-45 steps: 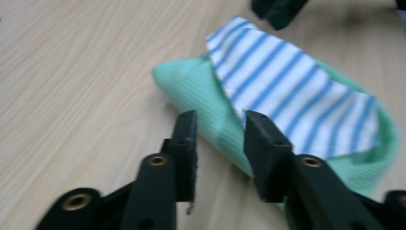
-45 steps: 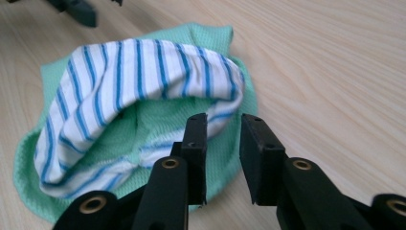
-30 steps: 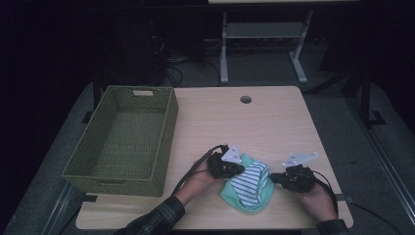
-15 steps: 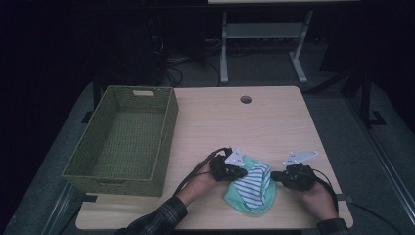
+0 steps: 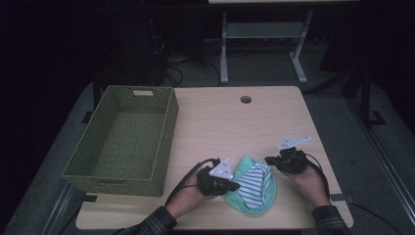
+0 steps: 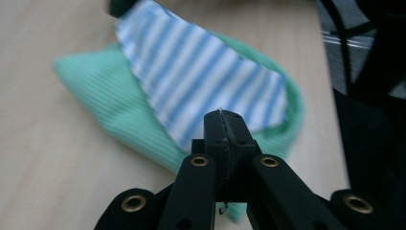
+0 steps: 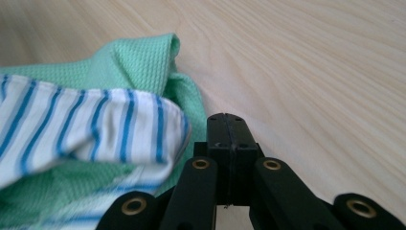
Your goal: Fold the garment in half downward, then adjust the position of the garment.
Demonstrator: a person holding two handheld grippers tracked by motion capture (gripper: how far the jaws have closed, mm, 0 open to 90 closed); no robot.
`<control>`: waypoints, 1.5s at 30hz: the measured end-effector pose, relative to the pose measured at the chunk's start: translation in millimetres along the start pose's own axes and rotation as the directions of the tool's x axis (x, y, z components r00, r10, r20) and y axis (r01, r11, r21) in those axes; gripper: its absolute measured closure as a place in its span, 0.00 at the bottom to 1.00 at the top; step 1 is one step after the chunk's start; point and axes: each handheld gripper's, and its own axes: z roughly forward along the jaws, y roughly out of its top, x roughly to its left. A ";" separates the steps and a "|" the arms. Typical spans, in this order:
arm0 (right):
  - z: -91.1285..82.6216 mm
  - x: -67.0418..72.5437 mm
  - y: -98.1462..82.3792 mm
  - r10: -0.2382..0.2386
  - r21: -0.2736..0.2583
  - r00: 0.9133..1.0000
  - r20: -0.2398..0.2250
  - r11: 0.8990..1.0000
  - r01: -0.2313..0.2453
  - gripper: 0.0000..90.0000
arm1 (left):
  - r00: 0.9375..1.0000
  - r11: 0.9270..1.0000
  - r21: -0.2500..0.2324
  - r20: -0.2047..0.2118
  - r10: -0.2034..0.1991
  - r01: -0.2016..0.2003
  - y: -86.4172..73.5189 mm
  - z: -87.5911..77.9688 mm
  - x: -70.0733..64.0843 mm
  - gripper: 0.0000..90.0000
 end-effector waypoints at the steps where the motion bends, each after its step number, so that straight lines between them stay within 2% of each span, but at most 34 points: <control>1: 1.8 -0.3 0.8 -0.001 0.003 1.000 0.000 1.000 0.001 1.00 | 1.000 1.000 0.010 0.006 0.007 -0.007 -2.3 1.0 -2.9 1.00; 2: 1.8 -0.3 0.8 -0.001 0.003 1.000 0.000 1.000 0.001 1.00 | 1.000 1.000 0.010 0.006 0.007 -0.007 -2.3 1.0 -2.9 1.00; 3: 5.9 -0.5 1.2 0.002 0.007 1.000 -0.011 1.000 -0.001 1.00 | 1.000 0.999 0.039 0.016 0.012 -0.013 -6.0 3.3 -7.5 1.00; 6: 9.0 0.3 0.1 -0.002 0.021 1.000 -0.016 1.000 0.002 1.00 | 1.000 0.998 0.068 0.016 0.017 -0.018 -8.8 7.4 -11.2 1.00; 10: 8.3 1.0 -1.5 -0.012 0.027 1.000 -0.021 1.000 0.013 1.00 | 0.999 0.994 0.106 -0.023 0.033 -0.031 -9.8 11.4 -4.6 1.00; 13: 7.4 1.3 -3.9 -0.011 0.029 1.000 -0.024 1.000 0.012 1.00 | 0.997 0.992 0.124 -0.062 0.036 -0.028 -10.6 10.9 5.6 1.00; 14: 6.8 1.7 -5.1 -0.005 0.036 1.000 -0.025 0.999 0.006 1.00 | 0.996 0.990 0.132 -0.078 0.049 -0.038 -10.3 9.5 9.3 1.00; 20: 3.2 4.9 -11.5 -0.002 0.040 0.999 -0.034 0.999 0.004 1.00 | 0.989 0.991 0.129 -0.144 0.036 -0.017 -7.7 6.2 28.2 1.00; 22: 1.7 6.3 -13.7 -0.005 0.044 0.999 -0.039 0.999 0.007 1.00 | 0.988 0.992 0.124 -0.149 0.026 -0.008 -7.8 7.1 30.5 1.00; 26: -0.9 11.5 -17.6 -0.010 0.040 0.998 -0.058 0.999 0.013 1.00 | 0.984 0.990 0.137 -0.178 0.017 0.008 -8.4 8.4 43.6 1.00; 27: -0.9 12.8 -18.5 -0.014 0.041 0.998 -0.065 0.999 0.017 1.00 | 0.983 0.991 0.129 -0.184 0.003 0.021 -8.7 8.7 46.5 1.00; 30: -0.4 17.8 -19.8 -0.017 0.051 0.997 -0.073 0.998 0.021 1.00 | 0.980 0.990 0.137 -0.197 0.002 0.026 -8.3 7.8 53.1 1.00; 31: -0.1 19.4 -20.2 -0.022 0.049 0.997 -0.079 0.998 0.026 1.00 | 0.976 0.991 0.129 -0.216 -0.011 0.039 -7.8 7.3 60.3 1.00; 38: -0.4 39.1 -25.5 -0.049 0.049 0.991 -0.124 0.997 0.055 1.00 | 0.963 0.991 0.115 -0.267 -0.039 0.072 -5.2 8.0 85.6 1.00; 42: -3.4 50.4 -27.4 -0.061 0.037 0.988 -0.141 0.997 0.067 1.00 | 0.960 0.991 0.097 -0.274 -0.060 0.090 -2.1 9.6 98.1 1.00; 45: -11.8 51.1 -29.1 -0.061 0.016 0.990 -0.127 0.998 0.063 1.00 | 0.961 0.991 0.084 -0.267 -0.074 0.100 -0.6 5.8 97.9 1.00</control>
